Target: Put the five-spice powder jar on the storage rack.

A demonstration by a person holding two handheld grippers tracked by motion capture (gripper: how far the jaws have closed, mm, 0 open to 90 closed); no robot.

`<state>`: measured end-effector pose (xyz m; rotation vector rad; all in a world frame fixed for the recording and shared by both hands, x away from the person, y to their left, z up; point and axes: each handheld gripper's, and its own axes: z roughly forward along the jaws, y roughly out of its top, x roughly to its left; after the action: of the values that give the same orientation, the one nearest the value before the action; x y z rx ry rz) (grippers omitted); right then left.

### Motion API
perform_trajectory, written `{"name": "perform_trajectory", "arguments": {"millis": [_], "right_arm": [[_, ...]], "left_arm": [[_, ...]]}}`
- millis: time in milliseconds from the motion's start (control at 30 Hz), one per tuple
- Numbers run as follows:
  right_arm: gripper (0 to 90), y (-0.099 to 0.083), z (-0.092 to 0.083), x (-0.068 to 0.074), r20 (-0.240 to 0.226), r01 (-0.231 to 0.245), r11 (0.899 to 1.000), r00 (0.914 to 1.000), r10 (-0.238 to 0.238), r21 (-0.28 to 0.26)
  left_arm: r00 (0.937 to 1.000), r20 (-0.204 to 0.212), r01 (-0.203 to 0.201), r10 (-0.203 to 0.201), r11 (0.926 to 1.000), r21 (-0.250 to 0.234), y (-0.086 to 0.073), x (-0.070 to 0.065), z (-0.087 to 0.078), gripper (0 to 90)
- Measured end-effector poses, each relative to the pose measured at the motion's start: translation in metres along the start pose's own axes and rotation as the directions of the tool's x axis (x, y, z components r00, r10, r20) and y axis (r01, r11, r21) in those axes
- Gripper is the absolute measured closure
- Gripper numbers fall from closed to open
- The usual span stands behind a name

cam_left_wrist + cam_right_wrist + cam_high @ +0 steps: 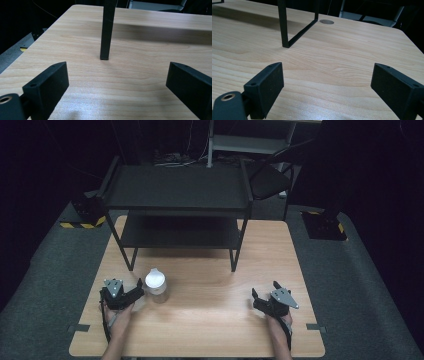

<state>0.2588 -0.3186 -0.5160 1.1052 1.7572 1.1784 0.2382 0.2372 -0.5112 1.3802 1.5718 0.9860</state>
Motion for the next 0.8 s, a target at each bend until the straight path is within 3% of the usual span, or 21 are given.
{"name": "perform_trajectory", "arguments": {"millis": [400,800], "right_arm": [[10.5,-0.0002,-0.0001,-0.0001,0.001,-0.005,1.0,1.0,0.005,-0.001],[10.5,-0.0001,0.0,0.0002,0.003,-0.005,1.0,1.0,0.005,-0.001]], "left_arm": [[0.9999,0.006,-0.011,0.011,0.9998,0.014,0.0024,0.0006,0.0009,4.7],[0.9999,0.016,0.003,-0.003,0.9998,0.018,0.003,0.0054,-0.0052,4.7]]}}
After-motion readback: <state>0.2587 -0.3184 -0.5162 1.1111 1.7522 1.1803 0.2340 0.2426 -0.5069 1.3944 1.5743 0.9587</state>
